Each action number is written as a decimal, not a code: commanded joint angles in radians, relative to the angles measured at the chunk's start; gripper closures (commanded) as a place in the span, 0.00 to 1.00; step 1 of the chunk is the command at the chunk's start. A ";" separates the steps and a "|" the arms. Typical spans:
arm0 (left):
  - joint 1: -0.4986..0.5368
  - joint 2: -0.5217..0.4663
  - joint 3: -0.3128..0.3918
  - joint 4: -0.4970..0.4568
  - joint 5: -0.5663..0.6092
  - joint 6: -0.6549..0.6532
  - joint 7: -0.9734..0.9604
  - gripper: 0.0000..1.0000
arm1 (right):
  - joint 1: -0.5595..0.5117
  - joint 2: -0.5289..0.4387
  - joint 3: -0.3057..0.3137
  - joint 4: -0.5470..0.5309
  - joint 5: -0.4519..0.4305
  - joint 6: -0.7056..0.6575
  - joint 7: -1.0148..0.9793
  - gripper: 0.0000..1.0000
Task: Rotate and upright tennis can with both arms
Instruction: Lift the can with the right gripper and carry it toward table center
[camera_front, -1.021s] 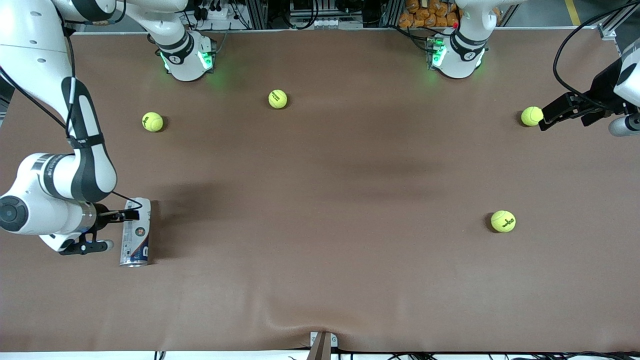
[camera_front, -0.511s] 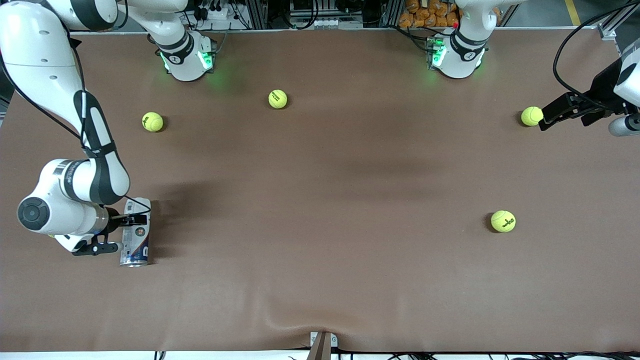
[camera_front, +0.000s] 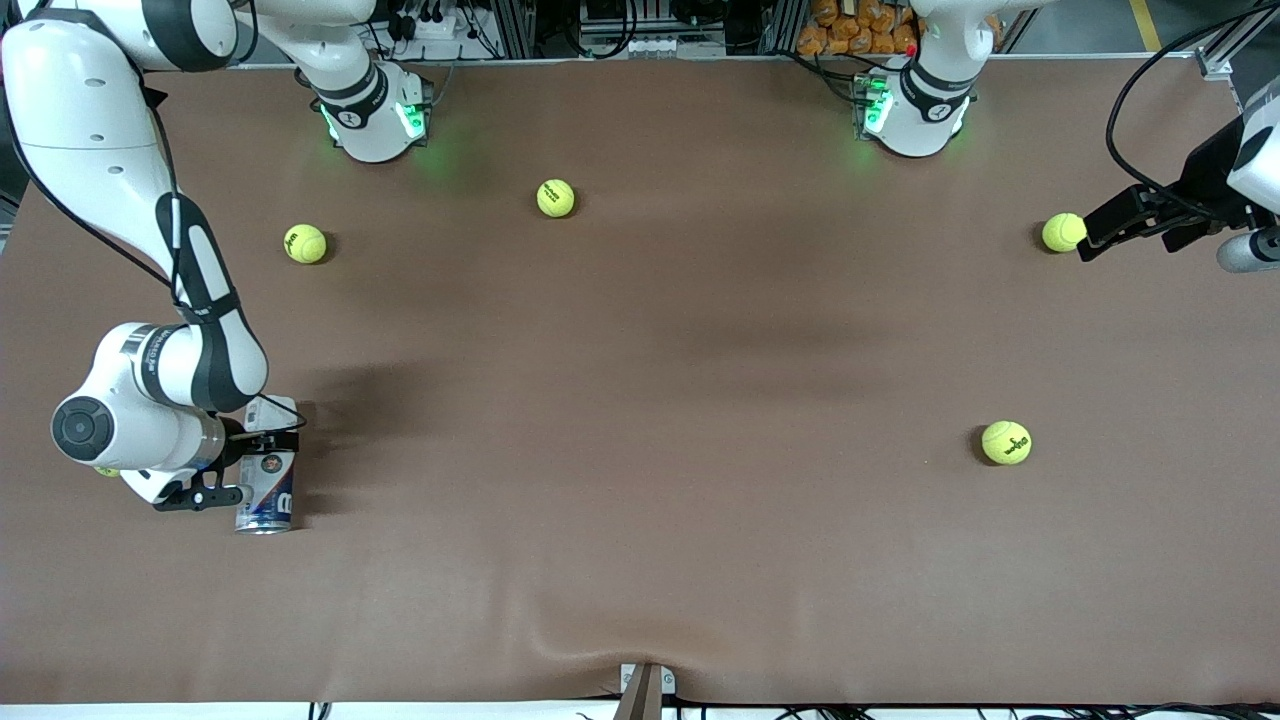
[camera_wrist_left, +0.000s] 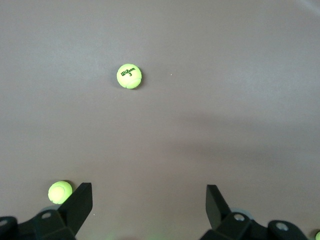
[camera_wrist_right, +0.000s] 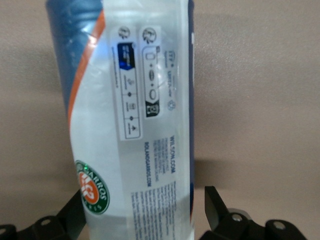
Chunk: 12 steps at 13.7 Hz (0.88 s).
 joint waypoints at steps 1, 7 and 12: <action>0.007 -0.014 -0.001 -0.003 -0.013 -0.013 0.010 0.00 | -0.021 0.006 0.015 -0.010 -0.001 0.019 -0.009 0.00; 0.007 -0.016 -0.001 -0.004 -0.013 -0.013 0.010 0.00 | -0.027 0.006 0.015 -0.014 0.004 0.010 0.000 0.37; 0.008 -0.014 -0.001 -0.004 -0.013 -0.013 0.011 0.00 | -0.017 -0.032 0.018 0.001 0.002 -0.038 -0.017 0.35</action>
